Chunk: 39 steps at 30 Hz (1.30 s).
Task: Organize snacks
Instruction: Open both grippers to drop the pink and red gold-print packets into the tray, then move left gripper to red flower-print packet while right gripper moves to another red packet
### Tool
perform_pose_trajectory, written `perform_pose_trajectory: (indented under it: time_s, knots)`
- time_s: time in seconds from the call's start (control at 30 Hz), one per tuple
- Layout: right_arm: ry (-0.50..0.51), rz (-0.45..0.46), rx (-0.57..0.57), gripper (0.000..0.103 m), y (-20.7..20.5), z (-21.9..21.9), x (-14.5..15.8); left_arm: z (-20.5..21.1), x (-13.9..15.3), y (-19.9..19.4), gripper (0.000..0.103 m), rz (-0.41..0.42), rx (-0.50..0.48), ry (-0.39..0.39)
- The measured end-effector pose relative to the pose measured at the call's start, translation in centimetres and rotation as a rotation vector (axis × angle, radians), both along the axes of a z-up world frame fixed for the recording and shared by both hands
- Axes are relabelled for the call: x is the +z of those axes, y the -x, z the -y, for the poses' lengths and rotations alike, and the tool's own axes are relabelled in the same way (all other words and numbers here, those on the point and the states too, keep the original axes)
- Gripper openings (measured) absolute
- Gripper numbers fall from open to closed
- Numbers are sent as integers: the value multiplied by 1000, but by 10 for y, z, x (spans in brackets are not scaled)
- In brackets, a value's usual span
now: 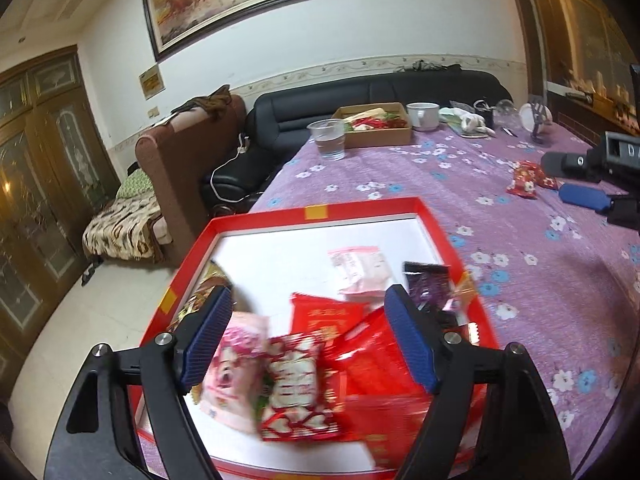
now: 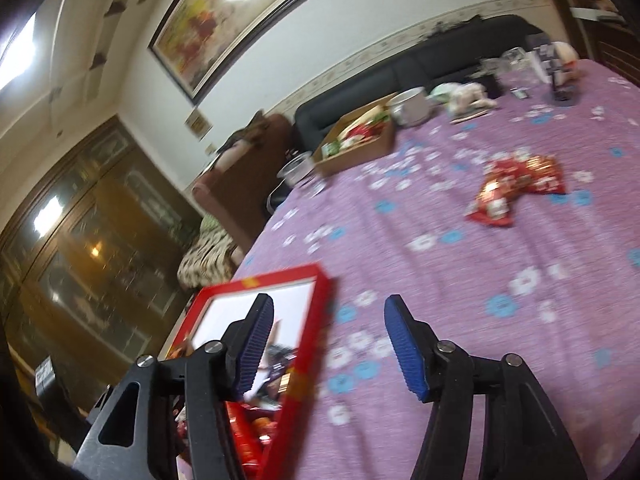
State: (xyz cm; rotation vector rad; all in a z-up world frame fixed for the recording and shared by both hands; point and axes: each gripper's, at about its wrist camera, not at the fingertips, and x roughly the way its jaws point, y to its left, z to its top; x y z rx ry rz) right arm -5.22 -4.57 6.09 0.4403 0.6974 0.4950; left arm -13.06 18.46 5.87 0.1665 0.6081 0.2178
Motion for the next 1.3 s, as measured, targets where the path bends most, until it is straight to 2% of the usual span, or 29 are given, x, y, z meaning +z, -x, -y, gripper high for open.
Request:
perform_pose_trajectory:
  time_s: [0.27, 0.5, 0.6, 0.67, 0.73, 0.77, 0.8, 0.87, 1.1, 1.23, 1.3]
  knots:
    - [-27, -13, -112, 64, -12, 71, 0, 56, 8, -8, 80, -17, -95, -90]
    - [-40, -4, -211, 65, -53, 132, 12, 110, 16, -21, 84, -62, -222, -153]
    - [-95, 49, -266, 65, -69, 165, 12, 129, 27, -34, 84, -98, -298, -146]
    - [-148, 95, -296, 65, -72, 189, 0, 140, 34, -50, 84, -121, -342, -133]
    - [-199, 24, -340, 66, -78, 210, -11, 149, 36, -69, 84, -145, -353, -125]
    - [-270, 7, -338, 66, -80, 222, -15, 154, 37, -82, 84, -164, -357, -117]
    - [-337, 11, -343, 66, -80, 234, -18, 159, 36, -96, 84, -179, -358, -114]
    - [-394, 11, -392, 66, -78, 252, -22, 169, 33, -121, 84, -198, -354, -121]
    - [-436, -73, -400, 66, -90, 263, -36, 213, 8, -181, 84, -274, -355, -116]
    - [-453, -98, -396, 66, -95, 261, -38, 238, -7, -199, 84, -270, -399, -181]
    - [-464, -106, -387, 66, -94, 261, -39, 246, -12, -209, 84, -275, -418, -189]
